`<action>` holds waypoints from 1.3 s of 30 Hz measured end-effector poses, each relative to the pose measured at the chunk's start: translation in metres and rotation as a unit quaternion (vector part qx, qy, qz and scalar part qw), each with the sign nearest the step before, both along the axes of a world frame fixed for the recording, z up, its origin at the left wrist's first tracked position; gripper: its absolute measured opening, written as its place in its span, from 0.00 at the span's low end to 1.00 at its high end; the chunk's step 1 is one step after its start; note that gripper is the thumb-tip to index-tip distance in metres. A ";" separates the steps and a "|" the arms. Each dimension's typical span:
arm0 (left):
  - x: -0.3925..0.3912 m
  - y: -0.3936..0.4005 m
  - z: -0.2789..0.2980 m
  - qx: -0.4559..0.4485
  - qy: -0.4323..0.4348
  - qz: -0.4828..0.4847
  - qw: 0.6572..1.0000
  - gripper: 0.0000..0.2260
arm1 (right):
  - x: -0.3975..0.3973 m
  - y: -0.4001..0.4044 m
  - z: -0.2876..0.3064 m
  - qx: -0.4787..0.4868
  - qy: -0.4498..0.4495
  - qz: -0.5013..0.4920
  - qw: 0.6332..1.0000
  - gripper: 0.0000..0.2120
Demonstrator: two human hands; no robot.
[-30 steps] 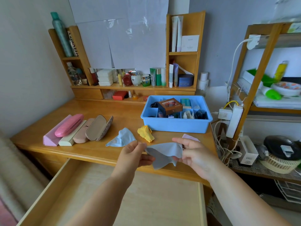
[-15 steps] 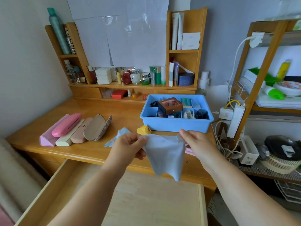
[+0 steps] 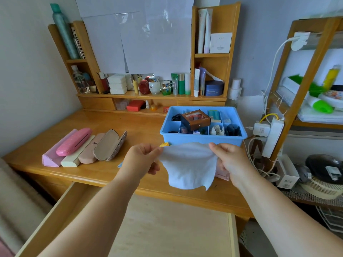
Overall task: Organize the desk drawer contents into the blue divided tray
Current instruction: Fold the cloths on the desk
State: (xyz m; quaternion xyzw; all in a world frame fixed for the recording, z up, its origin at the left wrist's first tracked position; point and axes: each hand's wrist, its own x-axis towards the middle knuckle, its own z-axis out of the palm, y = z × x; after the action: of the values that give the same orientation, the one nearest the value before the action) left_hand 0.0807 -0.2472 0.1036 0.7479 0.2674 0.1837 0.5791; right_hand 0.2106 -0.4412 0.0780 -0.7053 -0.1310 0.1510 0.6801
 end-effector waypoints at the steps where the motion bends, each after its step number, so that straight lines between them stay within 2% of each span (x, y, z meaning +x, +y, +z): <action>1: 0.005 0.002 0.003 -0.015 -0.012 0.001 1.000 0.07 | 0.004 0.003 0.005 0.000 0.002 0.007 1.000 0.12; 4: 0.016 0.008 0.009 -0.031 -0.057 -0.003 0.998 0.06 | 0.014 0.014 0.021 0.072 0.027 0.025 0.997 0.05; 6: 0.017 0.010 0.011 -0.024 -0.101 -0.002 0.995 0.06 | 0.019 0.016 0.028 0.097 -0.013 0.060 0.993 0.04; 8: 0.012 0.010 0.010 -0.023 -0.137 -0.009 0.990 0.05 | 0.019 0.011 0.031 0.090 -0.070 0.112 0.987 0.06; 10: 0.003 0.009 0.003 -0.020 -0.147 -0.028 0.989 0.06 | 0.013 0.003 0.024 0.041 -0.106 0.128 0.985 0.08; 13: -0.016 0.004 -0.022 -0.023 -0.112 -0.049 0.992 0.06 | 0.000 -0.010 -0.004 -0.059 -0.095 0.116 0.987 0.05; 17: -0.035 -0.002 -0.067 -0.022 -0.011 -0.076 0.997 0.05 | -0.017 -0.023 -0.047 -0.175 -0.087 0.142 0.970 0.03; 21: -0.037 -0.002 -0.089 0.011 0.054 -0.085 0.995 0.05 | -0.021 -0.022 -0.068 -0.218 -0.083 0.154 0.960 0.04; 25: -0.019 0.006 -0.090 0.059 0.057 -0.041 0.996 0.08 | -0.012 -0.011 -0.070 -0.239 -0.149 0.112 0.953 0.11; 29: 0.011 0.017 -0.092 0.125 0.072 0.005 0.990 0.07 | 0.004 0.006 -0.068 -0.310 -0.232 0.052 0.921 0.10; 36: 0.050 0.029 -0.103 0.195 0.136 -0.021 0.971 0.08 | 0.019 0.026 -0.071 -0.425 -0.313 0.005 0.849 0.08; 39: 0.056 0.031 -0.104 0.232 0.154 -0.021 0.960 0.08 | 0.022 0.029 -0.073 -0.462 -0.329 0.006 0.823 0.10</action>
State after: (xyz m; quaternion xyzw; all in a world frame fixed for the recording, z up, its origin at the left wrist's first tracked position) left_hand 0.1368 -0.2163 -0.0004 0.8862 0.2876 0.1115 0.3456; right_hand 0.2328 -0.4120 0.0050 -0.9439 -0.2666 -0.0431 0.1902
